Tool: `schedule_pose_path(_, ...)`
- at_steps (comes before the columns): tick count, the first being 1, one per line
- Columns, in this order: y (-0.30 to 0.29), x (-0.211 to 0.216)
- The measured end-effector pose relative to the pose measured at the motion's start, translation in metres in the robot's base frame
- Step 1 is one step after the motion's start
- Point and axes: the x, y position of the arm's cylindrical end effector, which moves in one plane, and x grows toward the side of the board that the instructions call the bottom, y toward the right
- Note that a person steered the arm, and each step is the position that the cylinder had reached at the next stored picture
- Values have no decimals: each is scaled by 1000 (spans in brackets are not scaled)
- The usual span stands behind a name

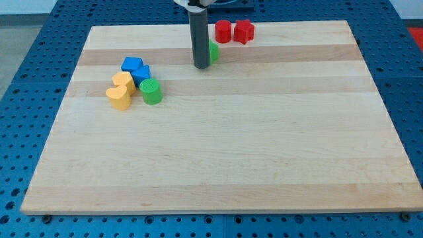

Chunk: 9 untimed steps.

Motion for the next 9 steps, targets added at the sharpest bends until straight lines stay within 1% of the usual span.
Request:
schedule_pose_path(3, 16, -24)
schedule_pose_path(7, 7, -60)
schedule_pose_path(9, -2, -69)
